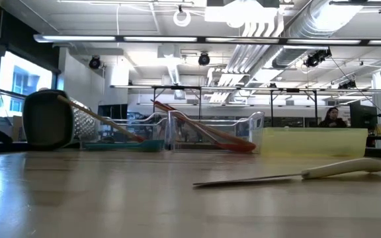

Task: Pick & Place Kitchen Items
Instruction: Put the brown serving spork into the right transparent bin

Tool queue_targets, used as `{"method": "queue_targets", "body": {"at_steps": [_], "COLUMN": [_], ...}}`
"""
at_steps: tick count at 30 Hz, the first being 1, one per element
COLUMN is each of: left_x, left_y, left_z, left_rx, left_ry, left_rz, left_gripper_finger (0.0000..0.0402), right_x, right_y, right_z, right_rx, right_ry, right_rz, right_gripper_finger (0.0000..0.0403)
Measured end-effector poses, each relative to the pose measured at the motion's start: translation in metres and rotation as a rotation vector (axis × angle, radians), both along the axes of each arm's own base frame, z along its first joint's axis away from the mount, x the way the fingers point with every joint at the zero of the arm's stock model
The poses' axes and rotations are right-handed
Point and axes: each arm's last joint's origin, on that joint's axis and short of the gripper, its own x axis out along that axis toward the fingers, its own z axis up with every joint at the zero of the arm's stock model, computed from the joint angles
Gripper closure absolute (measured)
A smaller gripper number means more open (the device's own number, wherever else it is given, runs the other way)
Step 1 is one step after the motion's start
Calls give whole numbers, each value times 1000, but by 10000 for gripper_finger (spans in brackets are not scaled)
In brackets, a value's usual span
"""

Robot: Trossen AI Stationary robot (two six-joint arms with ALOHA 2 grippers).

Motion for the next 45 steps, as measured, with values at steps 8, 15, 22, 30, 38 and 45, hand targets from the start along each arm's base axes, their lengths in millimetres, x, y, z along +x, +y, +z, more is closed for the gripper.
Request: {"method": "queue_targets", "body": {"at_steps": [8,15,22,30,38,45], "left_x": [6,7,11,12,12,12], "left_y": [13,19,23,25,26,26], "left_z": [-2,-3,-11,-11,-11,-11], "left_rx": [17,37,45,47,46,48], "left_ry": [27,52,81,78,83,82], "left_rz": [25,33,45,54,53,55], "left_gripper_finger": [308,308,308,308,310,312], "right_x": [-1,1,2,6,12,13], "right_y": [-3,-6,-9,-15,-26,-27], "right_z": [-1,0,2,3,4,3], "right_rx": [-14,-35,-25,-1,77,84], "right_ry": [11,5,-7,-19,-42,-42], "right_rz": [-191,-205,-218,-225,-229,-183], "right_gripper_finger": [98,98,98,98,159,317]}}
